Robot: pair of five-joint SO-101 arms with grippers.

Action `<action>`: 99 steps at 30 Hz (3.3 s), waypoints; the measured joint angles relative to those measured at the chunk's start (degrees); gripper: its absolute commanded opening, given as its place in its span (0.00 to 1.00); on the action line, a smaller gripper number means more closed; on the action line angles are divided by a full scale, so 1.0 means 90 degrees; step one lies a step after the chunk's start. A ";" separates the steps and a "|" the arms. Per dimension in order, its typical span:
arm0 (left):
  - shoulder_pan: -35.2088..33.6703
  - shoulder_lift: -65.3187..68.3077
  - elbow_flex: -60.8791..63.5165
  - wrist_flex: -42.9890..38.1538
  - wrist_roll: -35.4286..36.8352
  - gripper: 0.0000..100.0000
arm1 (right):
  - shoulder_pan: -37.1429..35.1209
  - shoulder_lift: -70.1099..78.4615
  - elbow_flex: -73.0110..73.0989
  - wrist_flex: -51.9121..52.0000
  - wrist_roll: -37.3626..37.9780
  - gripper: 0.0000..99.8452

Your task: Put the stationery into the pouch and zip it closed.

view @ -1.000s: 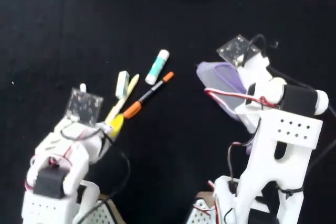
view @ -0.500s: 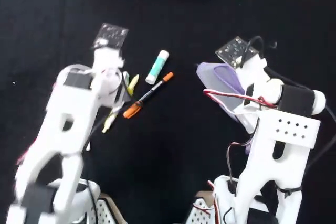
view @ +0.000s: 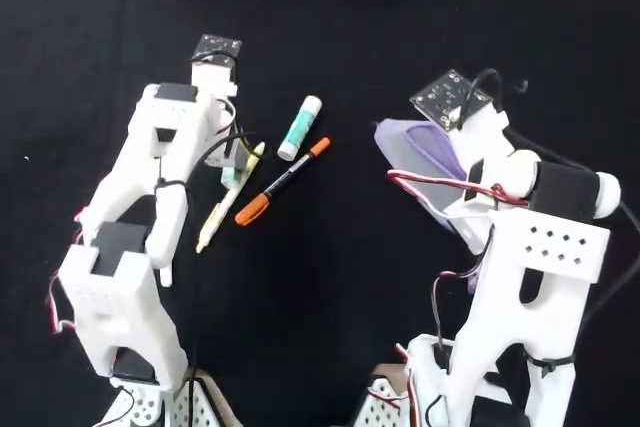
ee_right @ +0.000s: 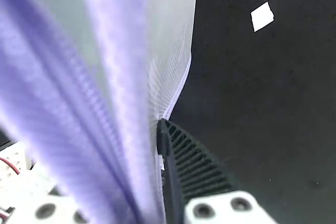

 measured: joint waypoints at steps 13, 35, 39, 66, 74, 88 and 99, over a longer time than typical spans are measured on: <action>0.0186 0.0850 -0.0234 -0.0713 0.0020 0.22 | 0.0000 0.0000 0.0000 0.0000 0.0000 0.01; 0.0586 0.0840 -0.0440 -0.0723 0.0010 0.03 | 0.0000 0.0000 0.0000 0.0000 0.0000 0.01; 0.0479 0.0127 -0.0449 -0.0723 0.0498 0.03 | 0.0000 0.0000 0.0010 0.0000 0.0000 0.01; 0.1934 -0.9407 0.5148 -0.4640 0.3516 0.03 | -0.1026 0.0049 -0.0303 0.0000 -0.0772 0.01; 0.2286 -1.1106 0.5509 -0.4913 0.3839 0.03 | -0.2354 0.0068 -0.0303 0.0000 -0.1631 0.01; 0.2774 -1.1858 0.6672 -0.4913 0.3839 0.03 | -0.3722 0.0068 -0.0303 0.0000 -0.2647 0.01; 0.2882 -1.2640 0.7629 -0.5460 0.3624 0.03 | -0.3722 0.0068 -0.0303 0.0000 -0.2696 0.01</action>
